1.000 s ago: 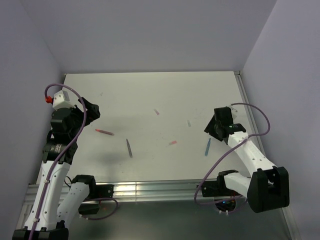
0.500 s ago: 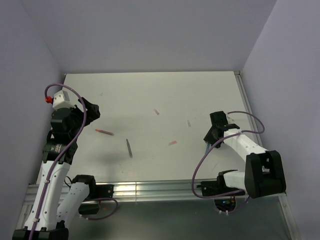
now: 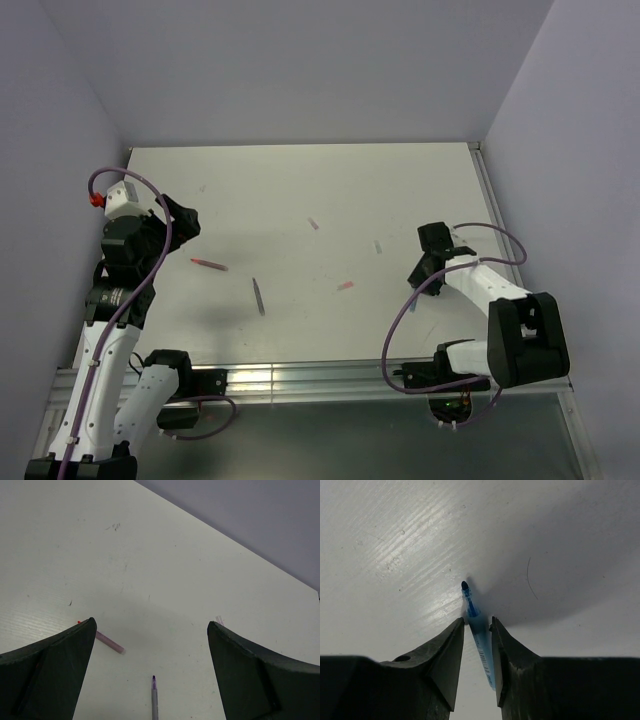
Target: Insert the pens into the pen caps
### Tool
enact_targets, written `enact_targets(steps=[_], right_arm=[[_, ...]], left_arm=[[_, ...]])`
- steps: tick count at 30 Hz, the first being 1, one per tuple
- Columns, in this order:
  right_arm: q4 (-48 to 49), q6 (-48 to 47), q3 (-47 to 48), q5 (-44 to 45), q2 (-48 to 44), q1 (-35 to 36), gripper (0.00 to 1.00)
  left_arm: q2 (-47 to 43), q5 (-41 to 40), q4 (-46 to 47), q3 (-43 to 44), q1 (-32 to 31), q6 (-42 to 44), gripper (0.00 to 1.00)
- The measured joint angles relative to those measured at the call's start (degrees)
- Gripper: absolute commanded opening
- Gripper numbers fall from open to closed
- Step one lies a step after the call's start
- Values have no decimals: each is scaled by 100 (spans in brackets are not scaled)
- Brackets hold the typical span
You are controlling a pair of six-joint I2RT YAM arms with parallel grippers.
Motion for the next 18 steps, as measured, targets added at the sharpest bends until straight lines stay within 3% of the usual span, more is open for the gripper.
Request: enact_targets(steps=[11, 12, 18], right_arm=[[68, -20, 74, 282, 157, 234, 8], [70, -22, 74, 284, 157, 240, 0], [66, -66, 74, 284, 90, 323, 0]], left_arm=[[0, 24, 2, 2, 0, -7, 100], [2, 37, 2, 0, 0, -4, 99], [2, 557, 103, -37, 0, -7, 92]])
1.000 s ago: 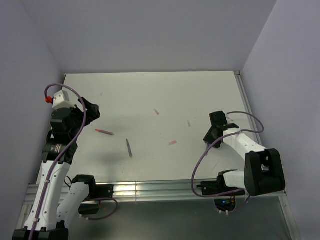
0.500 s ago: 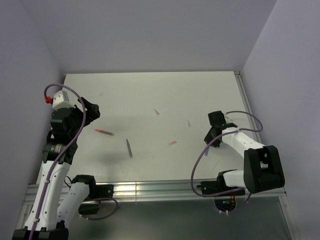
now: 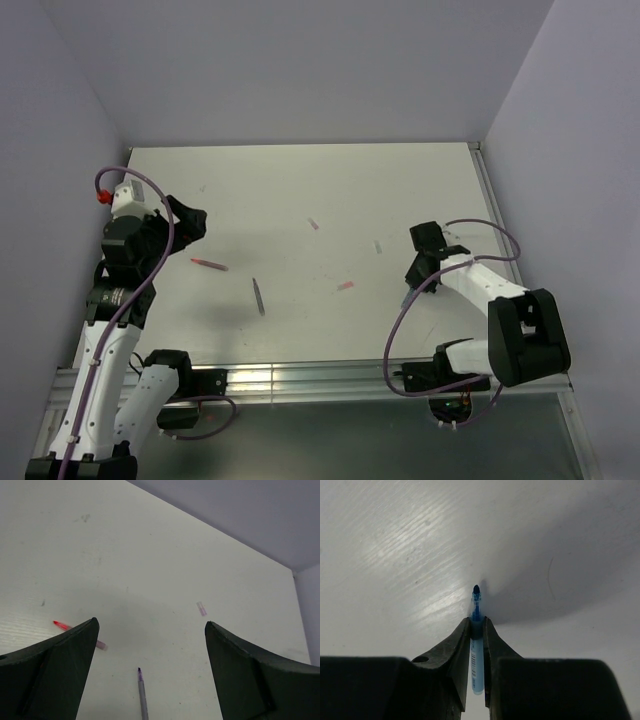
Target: Insert the pens into the pen caps
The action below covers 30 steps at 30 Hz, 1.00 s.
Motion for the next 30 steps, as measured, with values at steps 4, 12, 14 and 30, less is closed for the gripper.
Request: enact_targets(steps=[4, 12, 14, 30], right_arm=[[-168, -22, 61, -144, -396, 299, 0], [-291, 120, 1517, -293, -1224, 1353, 0], [-227, 175, 1941, -299, -1222, 1740, 0], [756, 542, 3309, -247, -299, 3622, 0]], left_arm=[[72, 944, 297, -116, 2, -26, 92], [332, 3195, 1167, -584, 0, -420, 100], [352, 3668, 1480, -671, 0, -623, 100], [957, 4684, 3327, -1045, -1360, -1567, 76]])
